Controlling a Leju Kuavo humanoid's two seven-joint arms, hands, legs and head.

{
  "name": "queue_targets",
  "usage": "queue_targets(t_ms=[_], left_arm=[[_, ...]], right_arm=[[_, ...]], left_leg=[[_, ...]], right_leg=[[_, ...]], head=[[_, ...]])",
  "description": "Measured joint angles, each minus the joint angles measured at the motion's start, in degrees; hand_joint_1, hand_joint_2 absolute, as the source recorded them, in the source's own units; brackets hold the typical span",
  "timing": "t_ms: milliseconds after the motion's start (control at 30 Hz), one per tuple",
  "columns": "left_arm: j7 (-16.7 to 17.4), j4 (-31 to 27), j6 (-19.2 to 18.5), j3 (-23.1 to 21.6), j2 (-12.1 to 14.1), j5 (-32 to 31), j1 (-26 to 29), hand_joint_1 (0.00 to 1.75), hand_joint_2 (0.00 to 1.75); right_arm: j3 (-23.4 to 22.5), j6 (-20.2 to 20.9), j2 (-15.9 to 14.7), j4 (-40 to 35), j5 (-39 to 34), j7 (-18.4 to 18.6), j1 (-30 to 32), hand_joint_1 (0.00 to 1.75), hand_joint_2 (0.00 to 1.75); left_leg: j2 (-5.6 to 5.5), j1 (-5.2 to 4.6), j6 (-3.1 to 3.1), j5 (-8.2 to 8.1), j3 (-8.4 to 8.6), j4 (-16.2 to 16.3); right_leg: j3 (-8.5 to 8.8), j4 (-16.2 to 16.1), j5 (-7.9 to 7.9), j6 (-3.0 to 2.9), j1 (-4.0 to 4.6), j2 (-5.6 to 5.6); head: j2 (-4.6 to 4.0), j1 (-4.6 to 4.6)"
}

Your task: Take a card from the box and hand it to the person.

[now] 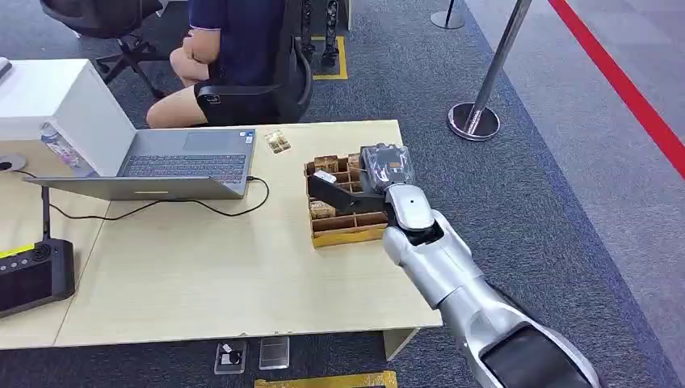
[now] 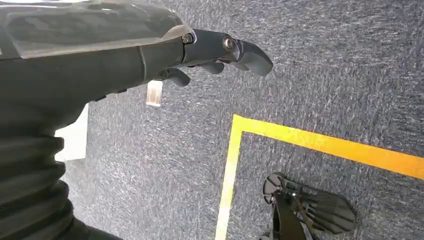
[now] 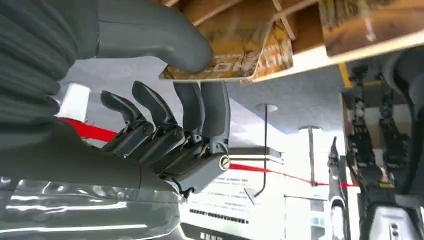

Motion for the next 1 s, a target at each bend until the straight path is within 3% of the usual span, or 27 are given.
queue_targets(t_ms=[700,1000], left_arm=[[0.0,0.0,0.0,0.17,0.0,0.68,0.2,0.0,1.75],[-0.31,0.0,0.0,0.17,0.0,0.7,0.24,0.0,1.75]], right_arm=[[-2.73,-0.02,-2.12,-13.2,-0.96,-0.18,2.88,1.64,1.75],[-5.62,-7.7,-2.84,-20.41,-1.38,-5.25,6.4,1.64,1.75]], left_leg=[[0.0,0.0,0.0,0.0,-0.01,0.0],[0.0,0.0,0.0,0.0,-0.02,0.0]], right_leg=[[-0.01,0.0,0.0,0.0,0.0,0.0],[-0.02,0.0,0.0,0.0,0.0,0.0]], head=[[0.0,0.04],[0.0,0.02]])
